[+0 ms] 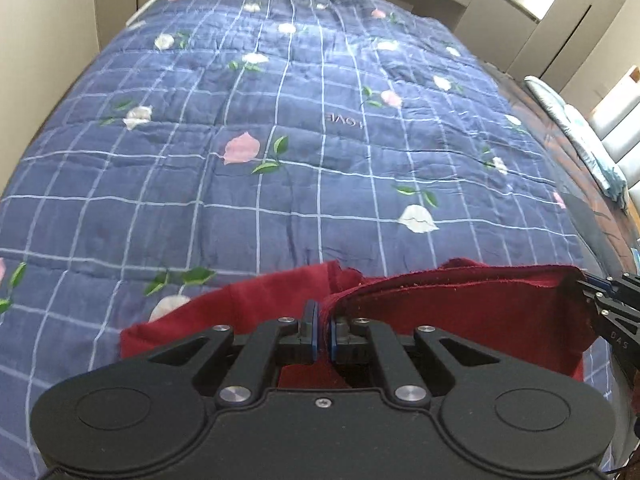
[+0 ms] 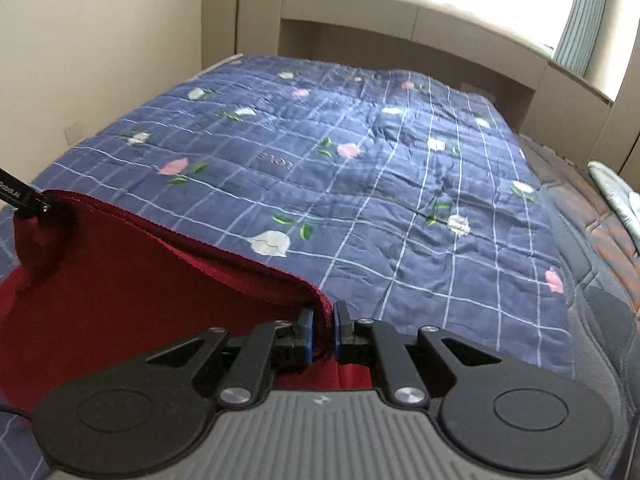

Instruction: Fold small clothes

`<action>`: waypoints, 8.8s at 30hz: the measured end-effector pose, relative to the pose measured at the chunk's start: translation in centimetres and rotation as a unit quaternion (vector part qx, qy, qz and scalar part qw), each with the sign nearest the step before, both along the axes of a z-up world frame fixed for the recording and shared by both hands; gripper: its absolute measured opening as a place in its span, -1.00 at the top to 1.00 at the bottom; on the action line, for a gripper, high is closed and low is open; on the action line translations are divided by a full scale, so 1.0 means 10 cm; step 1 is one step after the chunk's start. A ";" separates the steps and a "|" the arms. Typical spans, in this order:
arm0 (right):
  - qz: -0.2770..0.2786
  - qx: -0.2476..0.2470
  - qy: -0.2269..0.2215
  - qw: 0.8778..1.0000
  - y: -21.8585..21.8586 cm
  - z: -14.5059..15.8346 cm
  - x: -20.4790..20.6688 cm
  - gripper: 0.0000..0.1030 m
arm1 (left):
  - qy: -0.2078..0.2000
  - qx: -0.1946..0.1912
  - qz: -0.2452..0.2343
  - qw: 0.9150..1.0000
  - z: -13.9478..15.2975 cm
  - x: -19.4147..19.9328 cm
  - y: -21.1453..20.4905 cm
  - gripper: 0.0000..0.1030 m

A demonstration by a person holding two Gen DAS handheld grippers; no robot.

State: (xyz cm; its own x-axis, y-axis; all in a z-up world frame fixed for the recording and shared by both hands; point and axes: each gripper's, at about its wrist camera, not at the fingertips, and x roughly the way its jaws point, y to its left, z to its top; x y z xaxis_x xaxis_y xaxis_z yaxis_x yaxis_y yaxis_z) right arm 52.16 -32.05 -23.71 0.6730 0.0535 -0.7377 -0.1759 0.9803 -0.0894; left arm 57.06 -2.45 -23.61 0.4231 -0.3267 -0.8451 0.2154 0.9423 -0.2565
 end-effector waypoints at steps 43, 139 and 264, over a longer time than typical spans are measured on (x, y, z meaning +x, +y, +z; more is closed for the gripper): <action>-0.207 -0.065 0.005 0.976 -0.59 -0.42 -0.26 -0.99 | -0.020 0.066 0.058 0.996 -0.70 -0.07 0.40 -0.95; -0.090 0.015 -0.027 0.995 0.94 1.17 -1.95 -1.00 | 0.017 0.047 0.140 0.989 0.90 -2.39 0.50 -0.99; -0.009 -0.072 -0.025 0.997 0.60 -0.44 -0.96 -1.00 | -0.064 0.021 0.219 0.973 -0.09 -1.47 -0.05 0.69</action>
State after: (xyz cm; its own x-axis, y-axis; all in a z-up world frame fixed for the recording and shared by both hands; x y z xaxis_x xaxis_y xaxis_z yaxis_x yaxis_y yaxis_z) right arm 42.58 -26.01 -28.06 0.7093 -0.0632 -0.7020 -0.1495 0.9598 -0.2375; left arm 42.36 -2.91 -24.49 0.6170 -0.0571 -0.7849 -0.1813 0.9602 -0.2124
